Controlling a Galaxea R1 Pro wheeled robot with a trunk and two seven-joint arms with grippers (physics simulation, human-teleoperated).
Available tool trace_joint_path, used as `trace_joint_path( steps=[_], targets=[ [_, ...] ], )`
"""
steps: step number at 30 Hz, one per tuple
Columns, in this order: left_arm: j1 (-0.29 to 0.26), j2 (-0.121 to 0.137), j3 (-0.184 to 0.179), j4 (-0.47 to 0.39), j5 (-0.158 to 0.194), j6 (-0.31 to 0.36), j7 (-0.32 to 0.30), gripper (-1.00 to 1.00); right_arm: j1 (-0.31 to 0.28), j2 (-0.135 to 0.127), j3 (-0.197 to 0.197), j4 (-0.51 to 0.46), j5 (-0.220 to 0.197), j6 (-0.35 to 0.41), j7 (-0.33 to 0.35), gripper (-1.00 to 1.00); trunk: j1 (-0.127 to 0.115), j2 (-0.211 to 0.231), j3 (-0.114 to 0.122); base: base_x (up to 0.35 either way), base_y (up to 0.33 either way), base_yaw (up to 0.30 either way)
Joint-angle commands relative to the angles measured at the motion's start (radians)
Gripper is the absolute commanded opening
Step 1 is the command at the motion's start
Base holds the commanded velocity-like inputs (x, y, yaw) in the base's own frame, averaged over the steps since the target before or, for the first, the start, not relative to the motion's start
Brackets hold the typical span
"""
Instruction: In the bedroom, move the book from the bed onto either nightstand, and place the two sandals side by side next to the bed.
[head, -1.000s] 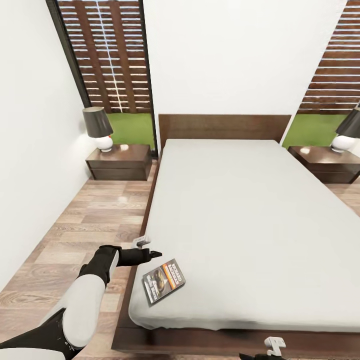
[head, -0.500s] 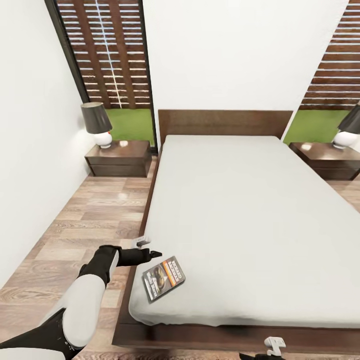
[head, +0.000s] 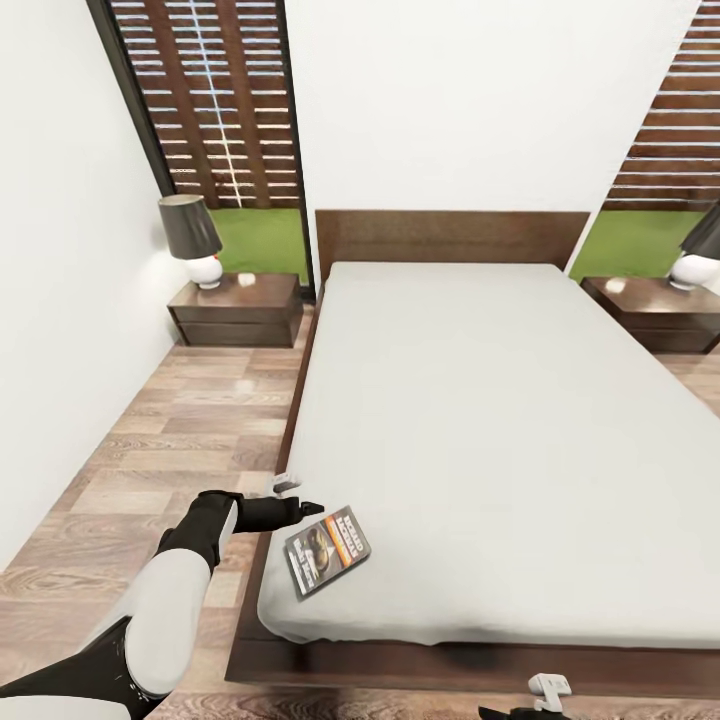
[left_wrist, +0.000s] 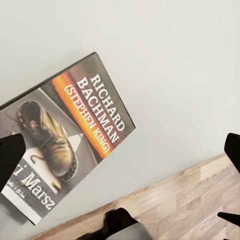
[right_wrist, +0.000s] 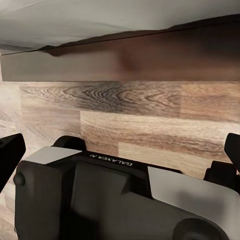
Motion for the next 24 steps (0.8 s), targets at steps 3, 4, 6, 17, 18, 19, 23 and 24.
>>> trace_joint_path(
  steps=[3, 4, 6, 17, 18, 19, 23, 24],
  targets=[
    [-0.001, -0.001, 0.008, -0.002, -0.008, 0.007, -0.007, 1.00, -0.001, 0.000, -0.003, 0.001, 0.000, -0.003, 0.004, 1.00, 0.000, -0.001, -0.006, 0.000, 0.000, 0.000],
    [-0.001, -0.001, 0.008, -0.002, -0.008, 0.007, -0.007, 1.00, -0.001, 0.000, -0.003, 0.001, 0.000, -0.003, 0.004, 1.00, 0.000, -0.001, -0.007, 0.000, 0.000, 0.000],
    [0.000, -0.001, 0.008, -0.002, -0.008, 0.007, -0.007, 1.00, -0.001, 0.000, -0.003, 0.001, 0.000, -0.003, 0.004, 1.00, 0.000, -0.001, -0.010, 0.000, 0.000, 0.000],
    [0.000, -0.003, 0.008, -0.001, -0.007, 0.007, -0.007, 1.00, -0.001, 0.000, -0.003, 0.001, 0.001, -0.003, 0.004, 1.00, 0.000, -0.001, -0.028, 0.000, 0.000, 0.000],
    [0.000, -0.003, 0.008, 0.000, -0.006, 0.007, -0.007, 1.00, -0.001, 0.000, -0.003, 0.001, 0.000, -0.002, 0.004, 1.00, 0.000, -0.001, -0.029, 0.000, 0.000, 0.000],
    [0.000, -0.008, 0.006, 0.006, -0.004, 0.007, -0.006, 1.00, -0.001, 0.000, -0.003, 0.001, 0.000, -0.002, 0.005, 1.00, 0.000, -0.001, -0.031, 0.000, 0.000, 0.000],
    [-0.003, -0.012, 0.000, 0.007, -0.002, 0.010, -0.007, 1.00, -0.001, 0.000, -0.003, 0.001, 0.001, -0.002, 0.004, 1.00, 0.000, -0.001, -0.037, 0.000, 0.000, 0.000],
    [-0.004, -0.013, 0.000, 0.005, -0.002, 0.012, -0.007, 1.00, -0.001, 0.000, -0.003, 0.001, 0.001, -0.002, 0.004, 1.00, 0.000, -0.001, -0.039, 0.000, 0.000, 0.000]
  ],
)
